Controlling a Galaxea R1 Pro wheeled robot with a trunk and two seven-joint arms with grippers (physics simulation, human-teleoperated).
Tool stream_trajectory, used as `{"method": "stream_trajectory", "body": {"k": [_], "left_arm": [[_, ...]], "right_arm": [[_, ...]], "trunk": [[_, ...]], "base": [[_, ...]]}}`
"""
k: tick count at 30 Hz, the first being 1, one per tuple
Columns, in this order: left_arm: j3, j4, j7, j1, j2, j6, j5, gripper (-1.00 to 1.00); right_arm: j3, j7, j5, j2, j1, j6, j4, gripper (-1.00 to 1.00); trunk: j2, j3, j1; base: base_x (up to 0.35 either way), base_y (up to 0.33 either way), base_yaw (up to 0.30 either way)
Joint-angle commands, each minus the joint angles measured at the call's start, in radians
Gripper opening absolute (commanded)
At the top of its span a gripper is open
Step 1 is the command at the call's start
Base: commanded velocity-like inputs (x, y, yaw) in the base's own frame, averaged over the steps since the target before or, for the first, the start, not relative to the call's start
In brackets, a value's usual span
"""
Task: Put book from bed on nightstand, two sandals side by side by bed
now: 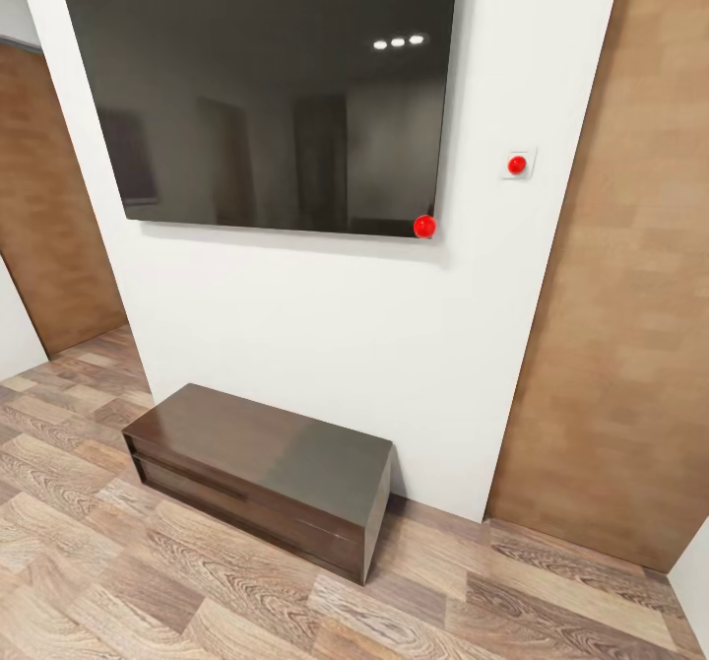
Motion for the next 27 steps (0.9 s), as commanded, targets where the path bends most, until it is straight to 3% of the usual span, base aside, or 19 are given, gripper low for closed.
{"method": "stream_trajectory", "body": {"k": [1,16,27], "left_arm": [[0.001,0.001,-0.001,-0.001,0.0,-0.006,0.006,1.0],[0.0,0.005,-0.001,-0.001,0.001,-0.021,0.006,1.0],[0.001,0.005,-0.001,-0.001,0.001,-0.021,0.006,1.0]], "right_arm": [[0.0,0.001,0.0,0.0,-0.001,-0.003,0.001,1.0],[-0.001,0.001,0.0,0.0,0.0,-0.003,0.001,1.0],[0.0,0.002,0.0,0.0,-0.001,-0.003,0.001,1.0]], "trunk": [[-0.001,-0.001,0.0],[-0.001,-0.001,0.0],[-0.001,-0.001,0.0]], "base": [[-0.005,0.0,0.0],[-0.228,0.0,0.0],[-0.029,0.0,-0.042]]}}
